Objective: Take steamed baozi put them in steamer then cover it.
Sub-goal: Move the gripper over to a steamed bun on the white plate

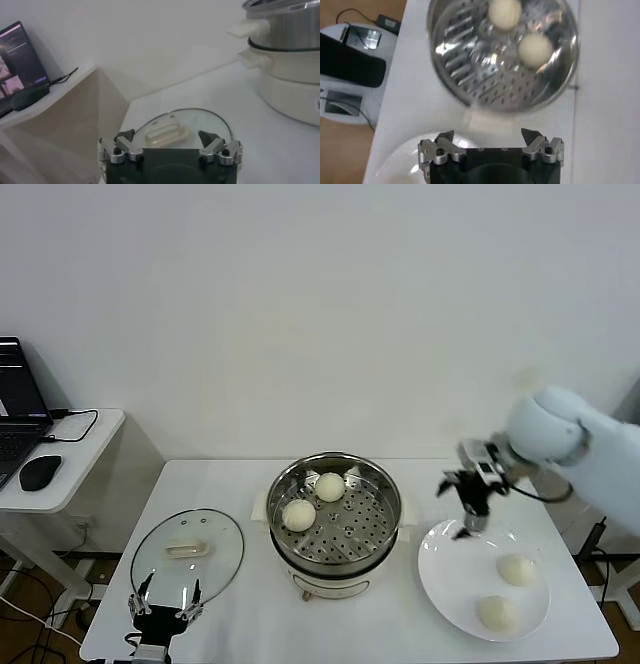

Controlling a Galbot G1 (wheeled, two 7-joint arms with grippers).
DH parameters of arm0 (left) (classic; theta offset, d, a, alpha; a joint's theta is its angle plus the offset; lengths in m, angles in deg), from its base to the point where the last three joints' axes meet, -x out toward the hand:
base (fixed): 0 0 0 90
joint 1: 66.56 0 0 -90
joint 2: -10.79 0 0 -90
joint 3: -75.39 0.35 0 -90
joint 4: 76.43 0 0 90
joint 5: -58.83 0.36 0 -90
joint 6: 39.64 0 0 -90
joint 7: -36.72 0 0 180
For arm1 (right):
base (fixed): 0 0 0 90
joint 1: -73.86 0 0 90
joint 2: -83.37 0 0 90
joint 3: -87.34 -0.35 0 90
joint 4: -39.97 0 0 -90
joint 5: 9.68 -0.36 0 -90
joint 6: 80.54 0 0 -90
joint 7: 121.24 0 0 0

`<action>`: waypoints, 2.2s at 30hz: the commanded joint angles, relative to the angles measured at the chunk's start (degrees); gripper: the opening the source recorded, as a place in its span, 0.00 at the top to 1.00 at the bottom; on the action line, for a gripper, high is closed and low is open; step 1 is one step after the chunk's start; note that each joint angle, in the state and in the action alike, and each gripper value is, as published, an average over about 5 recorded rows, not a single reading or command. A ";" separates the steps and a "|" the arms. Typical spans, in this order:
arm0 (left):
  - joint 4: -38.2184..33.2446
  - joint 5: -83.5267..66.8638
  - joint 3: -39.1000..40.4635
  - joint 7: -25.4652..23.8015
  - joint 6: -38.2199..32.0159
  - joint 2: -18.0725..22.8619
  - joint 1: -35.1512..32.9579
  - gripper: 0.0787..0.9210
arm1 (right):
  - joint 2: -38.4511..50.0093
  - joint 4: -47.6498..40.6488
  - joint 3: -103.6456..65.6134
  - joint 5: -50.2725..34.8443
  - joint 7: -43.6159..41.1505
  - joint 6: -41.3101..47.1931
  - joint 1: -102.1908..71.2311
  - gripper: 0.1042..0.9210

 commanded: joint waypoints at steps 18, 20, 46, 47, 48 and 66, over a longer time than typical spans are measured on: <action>1.84 0.89 -0.11 0.24 -0.14 0.40 -0.81 0.12 | 3.95 -0.97 -11.40 14.02 1.48 -3.16 -29.29 0.12; 2.00 1.04 -0.07 0.19 -0.13 0.35 -0.70 0.12 | 3.55 -1.34 -12.26 14.57 1.67 -3.04 -30.98 0.12; 3.43 1.70 0.03 0.13 -0.14 0.65 0.01 0.12 | 0.33 -7.10 -14.56 16.49 3.74 -3.26 -34.68 0.12; 3.48 1.70 0.02 0.13 -0.14 0.65 0.04 0.12 | 0.25 -7.20 -14.54 16.49 3.74 -3.22 -34.64 0.12; 3.53 1.70 0.01 0.13 -0.14 0.65 0.07 0.12 | 0.17 -7.30 -14.53 16.49 3.73 -3.18 -34.59 0.12; 4.28 1.80 0.18 0.14 -0.14 0.75 0.76 0.12 | -0.43 -8.61 -13.73 15.50 3.34 -2.62 -33.35 0.39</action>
